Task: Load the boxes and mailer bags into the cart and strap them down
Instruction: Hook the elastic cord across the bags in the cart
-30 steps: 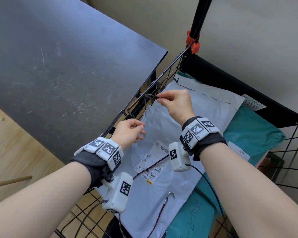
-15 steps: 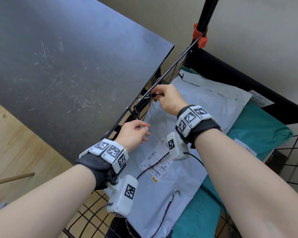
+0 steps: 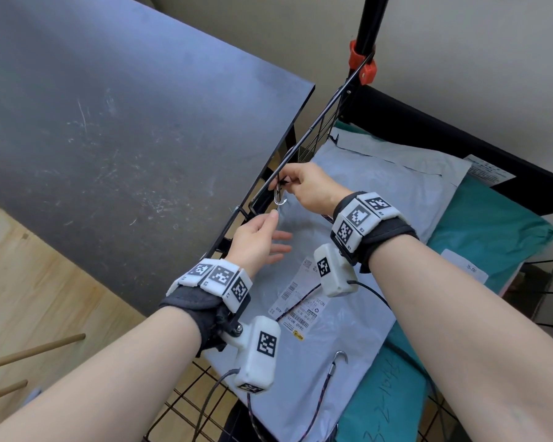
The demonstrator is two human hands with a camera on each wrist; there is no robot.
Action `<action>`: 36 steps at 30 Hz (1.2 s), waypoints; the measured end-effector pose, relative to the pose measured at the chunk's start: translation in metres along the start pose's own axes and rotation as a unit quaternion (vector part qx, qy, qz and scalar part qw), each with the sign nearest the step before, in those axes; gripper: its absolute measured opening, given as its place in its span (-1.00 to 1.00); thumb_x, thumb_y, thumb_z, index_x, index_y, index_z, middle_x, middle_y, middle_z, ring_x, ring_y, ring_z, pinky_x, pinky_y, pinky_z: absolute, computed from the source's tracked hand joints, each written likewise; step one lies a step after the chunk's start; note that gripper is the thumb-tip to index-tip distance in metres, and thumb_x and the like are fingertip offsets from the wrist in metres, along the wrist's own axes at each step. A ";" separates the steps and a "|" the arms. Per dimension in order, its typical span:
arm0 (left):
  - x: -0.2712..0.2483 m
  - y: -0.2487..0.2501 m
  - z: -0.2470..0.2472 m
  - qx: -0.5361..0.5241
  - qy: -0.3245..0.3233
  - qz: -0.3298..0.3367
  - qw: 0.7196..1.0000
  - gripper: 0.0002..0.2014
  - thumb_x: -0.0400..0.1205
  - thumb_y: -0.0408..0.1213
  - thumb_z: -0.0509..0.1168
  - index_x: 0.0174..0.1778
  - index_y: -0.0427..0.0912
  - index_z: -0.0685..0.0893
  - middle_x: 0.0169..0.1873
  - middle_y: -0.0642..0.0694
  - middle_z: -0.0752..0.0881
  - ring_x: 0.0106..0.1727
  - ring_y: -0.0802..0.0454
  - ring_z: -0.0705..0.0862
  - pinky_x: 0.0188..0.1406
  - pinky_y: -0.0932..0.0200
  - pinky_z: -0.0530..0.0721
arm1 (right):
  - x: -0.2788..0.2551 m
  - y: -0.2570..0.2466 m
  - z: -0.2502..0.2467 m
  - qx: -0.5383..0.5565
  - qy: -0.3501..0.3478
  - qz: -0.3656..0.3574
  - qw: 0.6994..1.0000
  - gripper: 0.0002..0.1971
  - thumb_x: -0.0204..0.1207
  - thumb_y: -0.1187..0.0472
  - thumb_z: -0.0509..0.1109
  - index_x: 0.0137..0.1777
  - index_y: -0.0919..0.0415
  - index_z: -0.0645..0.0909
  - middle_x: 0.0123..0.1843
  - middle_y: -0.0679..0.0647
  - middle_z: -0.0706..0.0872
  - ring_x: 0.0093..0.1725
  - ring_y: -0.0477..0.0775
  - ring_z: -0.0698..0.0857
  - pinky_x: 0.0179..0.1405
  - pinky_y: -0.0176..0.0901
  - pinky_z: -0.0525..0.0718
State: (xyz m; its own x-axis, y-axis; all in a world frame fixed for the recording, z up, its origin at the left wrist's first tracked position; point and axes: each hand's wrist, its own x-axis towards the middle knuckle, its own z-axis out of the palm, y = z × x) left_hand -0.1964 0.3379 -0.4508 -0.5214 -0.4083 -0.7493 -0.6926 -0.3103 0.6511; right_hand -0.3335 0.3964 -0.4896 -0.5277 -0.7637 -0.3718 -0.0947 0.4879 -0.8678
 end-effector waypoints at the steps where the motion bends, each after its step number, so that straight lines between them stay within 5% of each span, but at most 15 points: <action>1: 0.002 0.003 0.003 -0.013 0.002 -0.004 1.000 -0.77 0.72 0.00 0.09 0.15 0.00 0.54 -0.09 -0.13 0.75 -0.17 -0.05 0.74 0.08 0.00 0.70 | -0.001 0.000 0.000 0.002 -0.003 0.000 1.000 -0.62 0.56 0.62 0.05 0.05 0.39 0.68 -0.29 -0.19 0.54 -0.34 -0.42 0.53 -0.24 -0.61 0.42; 7: 0.010 0.011 0.024 -0.039 0.052 0.017 0.998 -0.69 0.74 -0.04 0.08 0.09 -0.15 0.63 -0.23 -0.14 0.72 -0.30 0.00 0.70 -0.16 0.18 0.70 | -0.003 0.002 -0.002 0.007 -0.012 0.001 1.000 -0.59 0.53 0.62 0.05 0.05 0.29 0.69 -0.26 0.19 0.49 -0.23 0.06 0.43 -0.34 -0.52 0.40; 10: 0.013 0.010 0.029 -0.044 0.080 0.019 0.996 -0.72 0.76 -0.18 0.07 -0.11 -0.21 0.63 -0.31 -0.14 0.70 -0.38 0.01 0.67 -0.29 0.21 0.67 | -0.008 0.002 -0.003 0.006 -0.009 0.017 1.000 -0.54 0.53 0.62 0.06 0.18 0.27 0.69 -0.13 0.29 0.55 -0.15 -0.03 0.49 -0.27 -0.58 0.44; 13: 0.016 0.009 0.027 -0.049 0.088 -0.008 0.995 -0.73 0.72 -0.29 0.09 -0.27 -0.19 0.56 -0.36 -0.13 0.70 -0.41 -0.01 0.65 -0.35 0.21 0.62 | -0.019 0.002 -0.007 0.021 0.010 0.035 0.999 -0.54 0.55 0.60 0.14 0.34 0.25 0.59 -0.06 0.18 0.56 -0.12 -0.09 0.53 -0.28 -0.71 0.47; 17: 0.004 0.007 0.025 -0.042 0.067 -0.062 0.995 -0.77 0.67 -0.38 0.11 -0.27 -0.23 0.58 -0.34 -0.14 0.68 -0.39 -0.01 0.61 -0.32 0.22 0.59 | -0.039 0.006 -0.010 0.051 0.030 0.079 0.995 -0.67 0.58 0.46 0.31 0.34 0.32 0.52 -0.05 0.28 0.69 -0.31 -0.05 0.61 -0.28 -0.43 0.60; 22: -0.022 0.004 0.023 -0.036 0.103 -0.079 0.991 -0.87 0.62 -0.42 0.23 -0.04 -0.35 0.68 -0.36 -0.12 0.64 -0.44 0.01 0.57 -0.42 0.27 0.57 | -0.075 0.015 -0.008 0.047 0.081 0.132 0.987 -0.74 0.56 0.34 0.37 0.23 0.32 0.63 -0.16 0.11 0.75 -0.39 -0.06 0.65 -0.02 -0.05 0.67; 25: -0.041 0.005 0.020 -0.034 0.121 -0.084 0.989 -0.84 0.63 -0.45 0.21 -0.01 -0.37 0.68 -0.38 -0.11 0.60 -0.47 0.03 0.53 -0.51 0.30 0.55 | -0.099 0.012 -0.005 0.055 0.088 0.148 0.984 -0.81 0.54 0.34 0.39 0.11 0.37 0.67 -0.19 0.14 0.75 -0.42 -0.05 0.65 -0.04 -0.07 0.67; 30: -0.080 -0.001 0.019 0.002 0.104 -0.084 0.991 -0.66 0.69 -0.47 0.03 0.34 -0.32 0.55 -0.41 -0.14 0.60 -0.51 0.02 0.49 -0.56 0.29 0.46 | -0.137 0.001 0.004 0.066 0.093 0.152 0.982 -0.95 0.54 0.35 0.39 -0.13 0.26 0.67 -0.25 0.12 0.75 -0.41 -0.01 0.65 -0.05 -0.06 0.68; 36: -0.122 -0.021 0.013 0.057 0.085 -0.033 0.994 -0.48 0.61 -0.58 -0.03 0.46 -0.20 0.48 -0.36 -0.19 0.64 -0.50 -0.02 0.53 -0.48 0.21 0.52 | -0.182 -0.006 0.020 0.125 0.102 0.167 0.973 -0.89 0.56 0.40 0.36 -0.03 0.49 0.65 -0.39 0.14 0.68 -0.53 -0.05 0.61 -0.31 -0.23 0.66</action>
State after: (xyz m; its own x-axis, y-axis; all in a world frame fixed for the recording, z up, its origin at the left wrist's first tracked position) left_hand -0.1244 0.4054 -0.3745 -0.3872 -0.5330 -0.7524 -0.7799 -0.2460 0.5756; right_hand -0.2200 0.5239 -0.4234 -0.6520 -0.4683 -0.5963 0.3062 0.5569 -0.7721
